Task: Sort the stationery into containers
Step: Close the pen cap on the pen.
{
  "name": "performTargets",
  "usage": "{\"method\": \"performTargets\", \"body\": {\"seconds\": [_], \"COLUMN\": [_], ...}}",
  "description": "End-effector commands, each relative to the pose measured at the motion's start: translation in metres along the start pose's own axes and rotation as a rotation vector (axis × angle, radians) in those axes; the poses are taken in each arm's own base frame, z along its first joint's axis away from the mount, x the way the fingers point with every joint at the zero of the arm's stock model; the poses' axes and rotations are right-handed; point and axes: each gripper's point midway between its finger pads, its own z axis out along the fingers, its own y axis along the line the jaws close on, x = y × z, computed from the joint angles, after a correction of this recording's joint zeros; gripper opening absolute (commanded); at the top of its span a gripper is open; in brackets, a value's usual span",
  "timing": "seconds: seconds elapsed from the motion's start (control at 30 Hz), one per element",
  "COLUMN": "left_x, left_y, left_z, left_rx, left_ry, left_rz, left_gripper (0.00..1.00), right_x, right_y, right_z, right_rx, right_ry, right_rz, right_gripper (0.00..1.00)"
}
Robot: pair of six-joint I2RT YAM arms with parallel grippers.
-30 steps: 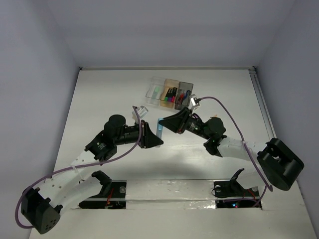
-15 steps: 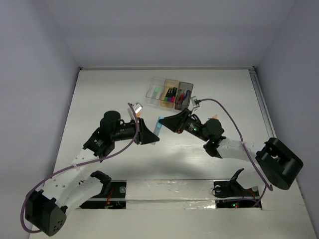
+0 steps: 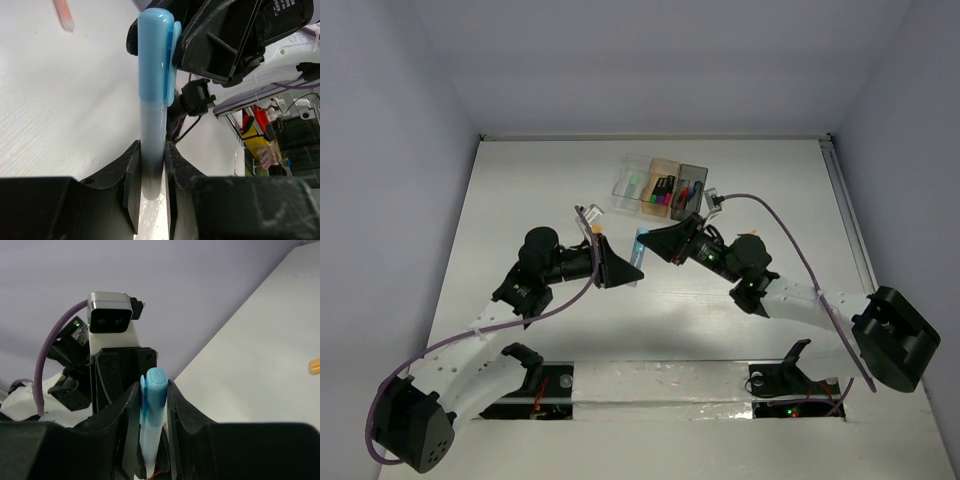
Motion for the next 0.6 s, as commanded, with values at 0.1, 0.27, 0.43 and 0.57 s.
{"method": "performTargets", "body": {"seconds": [0.1,0.27,0.43,0.57], "left_x": [-0.096,-0.072,-0.067,-0.07], "left_y": [-0.017,0.014,0.02,0.02], "left_z": [-0.02,-0.028,-0.037,-0.049], "left_rx": [-0.013,-0.121,-0.178,-0.243], "left_ry": [-0.465,-0.461,-0.471,-0.496], "left_rz": [0.227,0.186,0.178,0.183], "left_gripper": [0.04,0.46,0.92,0.99], "right_x": [0.072,0.014,-0.037,-0.069], "right_y": [0.002,-0.012,-0.031,-0.054], "right_z": [-0.003,0.03,0.061,0.078], "right_rx": [0.04,0.101,0.106,0.138], "right_ry": [0.345,0.183,0.072,0.008], "right_rz": [0.011,-0.012,-0.013,-0.049], "right_gripper": [0.0,0.0,0.0,0.0]}}
